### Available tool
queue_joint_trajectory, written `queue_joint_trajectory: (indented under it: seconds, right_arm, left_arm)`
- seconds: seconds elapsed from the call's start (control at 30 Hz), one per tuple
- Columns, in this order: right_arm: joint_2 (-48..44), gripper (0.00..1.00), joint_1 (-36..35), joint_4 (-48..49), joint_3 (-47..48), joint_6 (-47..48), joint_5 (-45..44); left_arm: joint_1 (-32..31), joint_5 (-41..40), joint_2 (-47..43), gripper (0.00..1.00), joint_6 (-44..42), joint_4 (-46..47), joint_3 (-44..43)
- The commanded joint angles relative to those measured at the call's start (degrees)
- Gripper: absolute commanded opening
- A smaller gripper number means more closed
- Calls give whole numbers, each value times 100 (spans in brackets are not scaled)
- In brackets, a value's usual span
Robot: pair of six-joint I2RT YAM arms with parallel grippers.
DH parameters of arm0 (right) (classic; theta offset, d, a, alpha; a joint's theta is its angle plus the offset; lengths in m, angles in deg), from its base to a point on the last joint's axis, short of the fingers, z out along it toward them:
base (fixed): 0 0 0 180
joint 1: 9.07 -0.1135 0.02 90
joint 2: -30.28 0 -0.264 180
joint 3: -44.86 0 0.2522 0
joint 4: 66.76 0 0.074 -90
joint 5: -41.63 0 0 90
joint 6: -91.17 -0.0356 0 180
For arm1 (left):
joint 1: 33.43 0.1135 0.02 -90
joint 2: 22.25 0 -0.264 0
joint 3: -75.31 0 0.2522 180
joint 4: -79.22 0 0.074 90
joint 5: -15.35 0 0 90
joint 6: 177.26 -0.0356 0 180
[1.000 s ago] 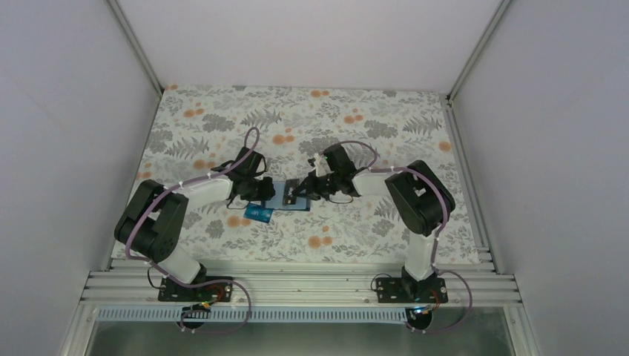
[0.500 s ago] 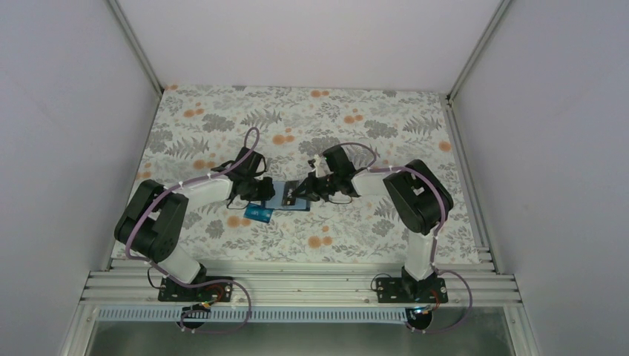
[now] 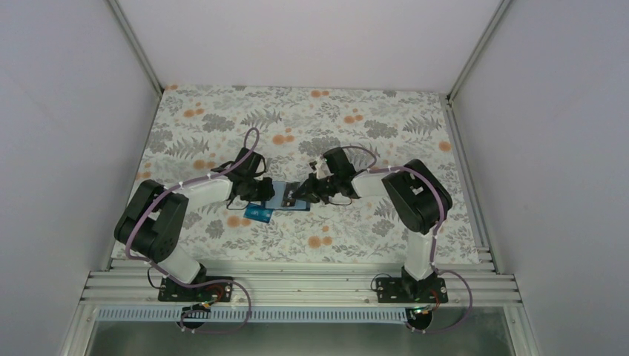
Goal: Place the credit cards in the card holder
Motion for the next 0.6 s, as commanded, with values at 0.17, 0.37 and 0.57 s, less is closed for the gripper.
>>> queue_joint_trajectory:
  seconds: [0.17, 0.37, 0.57]
  right_arm:
    - [308, 4, -55, 36, 184, 208, 351]
    - [434, 4, -55, -13, 333, 376, 470]
    - [559, 4, -57, -132, 478, 544, 557]
  left_arm:
    - [33, 19, 13, 19, 1, 2, 146]
    - [28, 36, -8, 18, 2, 3, 175]
    - [27, 46, -3, 18, -14, 3, 190]
